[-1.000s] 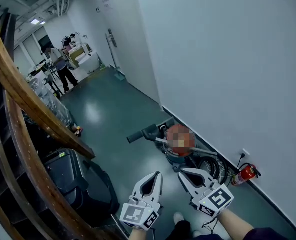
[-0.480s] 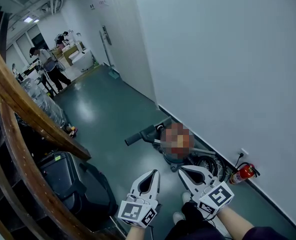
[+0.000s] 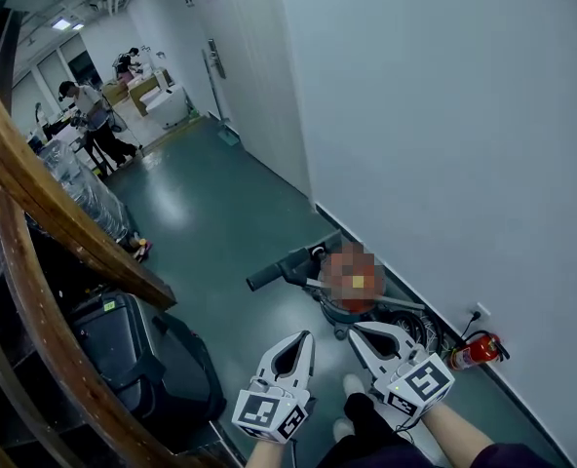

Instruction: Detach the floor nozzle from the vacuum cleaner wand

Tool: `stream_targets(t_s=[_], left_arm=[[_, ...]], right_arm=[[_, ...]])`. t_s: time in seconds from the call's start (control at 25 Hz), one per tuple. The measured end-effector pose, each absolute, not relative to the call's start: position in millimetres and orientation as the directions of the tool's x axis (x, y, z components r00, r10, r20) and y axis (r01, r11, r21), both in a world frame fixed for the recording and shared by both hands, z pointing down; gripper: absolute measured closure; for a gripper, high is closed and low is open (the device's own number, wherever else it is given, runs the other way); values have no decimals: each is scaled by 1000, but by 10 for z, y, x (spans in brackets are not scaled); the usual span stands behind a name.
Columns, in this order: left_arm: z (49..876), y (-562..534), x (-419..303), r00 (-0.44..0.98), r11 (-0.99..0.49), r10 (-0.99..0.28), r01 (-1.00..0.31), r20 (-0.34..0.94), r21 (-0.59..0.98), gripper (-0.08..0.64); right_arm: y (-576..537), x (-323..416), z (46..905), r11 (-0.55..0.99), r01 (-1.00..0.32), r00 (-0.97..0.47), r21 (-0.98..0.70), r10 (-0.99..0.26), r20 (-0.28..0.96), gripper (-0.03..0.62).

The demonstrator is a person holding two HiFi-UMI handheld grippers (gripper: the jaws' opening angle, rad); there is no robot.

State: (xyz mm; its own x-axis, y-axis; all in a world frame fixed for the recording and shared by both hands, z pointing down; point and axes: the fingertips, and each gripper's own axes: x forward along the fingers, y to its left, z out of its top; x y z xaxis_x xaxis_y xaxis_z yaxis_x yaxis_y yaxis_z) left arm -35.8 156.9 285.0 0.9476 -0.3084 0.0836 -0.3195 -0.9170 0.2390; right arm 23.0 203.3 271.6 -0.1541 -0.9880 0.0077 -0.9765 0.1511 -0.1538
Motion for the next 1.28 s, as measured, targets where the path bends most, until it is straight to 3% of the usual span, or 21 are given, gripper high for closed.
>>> stream_targets(t_s=[0.8,1.28], left_arm=[[3301,637,250,890,-837,-425,-456,165,301,557],[3402,306,233,872,-815,-450,-489,191,311,557]], right_arm=[[953,892,3248,267,-933,-295,-240,-951,93,575],[600,926,3331,280,-924,-318,-259,-941,117,575]])
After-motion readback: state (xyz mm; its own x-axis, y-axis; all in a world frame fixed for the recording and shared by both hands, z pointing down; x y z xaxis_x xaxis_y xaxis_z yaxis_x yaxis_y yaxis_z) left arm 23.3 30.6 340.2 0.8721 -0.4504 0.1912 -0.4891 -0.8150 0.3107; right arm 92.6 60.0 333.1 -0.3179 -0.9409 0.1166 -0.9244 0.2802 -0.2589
